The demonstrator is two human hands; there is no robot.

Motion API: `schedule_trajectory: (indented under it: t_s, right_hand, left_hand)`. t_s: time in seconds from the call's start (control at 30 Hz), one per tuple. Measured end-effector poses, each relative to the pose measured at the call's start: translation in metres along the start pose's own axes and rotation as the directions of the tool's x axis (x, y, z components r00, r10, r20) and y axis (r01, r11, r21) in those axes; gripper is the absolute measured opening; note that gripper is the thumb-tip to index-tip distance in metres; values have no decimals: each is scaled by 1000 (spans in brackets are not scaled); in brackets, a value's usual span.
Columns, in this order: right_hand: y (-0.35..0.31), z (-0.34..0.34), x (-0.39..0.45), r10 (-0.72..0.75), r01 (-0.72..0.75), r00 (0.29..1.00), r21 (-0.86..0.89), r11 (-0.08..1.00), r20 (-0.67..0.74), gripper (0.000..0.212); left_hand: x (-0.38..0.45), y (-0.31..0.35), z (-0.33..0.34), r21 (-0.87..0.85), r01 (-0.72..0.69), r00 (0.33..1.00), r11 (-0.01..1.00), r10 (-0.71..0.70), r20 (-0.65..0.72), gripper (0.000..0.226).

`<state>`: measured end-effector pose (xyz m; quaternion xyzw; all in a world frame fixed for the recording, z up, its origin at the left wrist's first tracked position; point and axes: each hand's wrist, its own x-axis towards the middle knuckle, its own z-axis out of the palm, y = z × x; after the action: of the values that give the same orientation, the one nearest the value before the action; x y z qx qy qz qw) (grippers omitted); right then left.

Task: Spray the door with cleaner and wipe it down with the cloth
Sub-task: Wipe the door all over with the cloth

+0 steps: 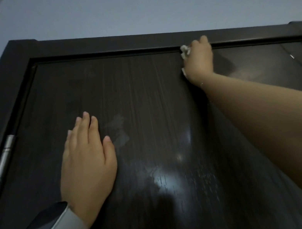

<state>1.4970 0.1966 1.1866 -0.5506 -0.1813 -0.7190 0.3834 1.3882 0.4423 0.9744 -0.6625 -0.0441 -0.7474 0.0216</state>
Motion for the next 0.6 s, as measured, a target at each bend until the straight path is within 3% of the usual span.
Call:
schedule_trajectory:
  t_s: [0.1, 0.2, 0.3, 0.37, 0.5, 0.57, 0.6]
  right_hand:
    - [-34, 13, -32, -194, 193, 981, 47, 980, 29, 17]
    - [-50, 22, -69, -350, 334, 935, 182, 925, 59, 10]
    - [-65, 12, -133, -531, 485, 844, 319, 814, 71, 9]
    - [-74, -8, -184, -682, 603, 725, 385, 699, 100, 7]
    - [-73, -35, -242, -900, 742, 366, 509, 436, 238, 16]
    - [-75, -32, -227, -905, 759, 344, 494, 425, 251, 17]
    - [-80, -24, -212, -877, 755, 414, 448, 480, 242, 16]
  left_hand:
    - [-2, -3, -4, -36, 0, 1000, 999, 1, 28, 53]
    - [-1, -6, -12, -180, 37, 998, 983, -29, 49, 48]
    - [-6, -17, -27, -289, 92, 995, 953, -81, 51, 43]
    - [-18, -29, -33, -189, 92, 996, 978, -89, 26, 44]
    - [-43, -53, -31, -18, 30, 999, 999, -30, 28, 48]
    - [-46, -59, -28, -14, 2, 1000, 1000, -2, 15, 50]
    - [-46, -59, -27, -15, -2, 1000, 1000, 2, 6, 51]
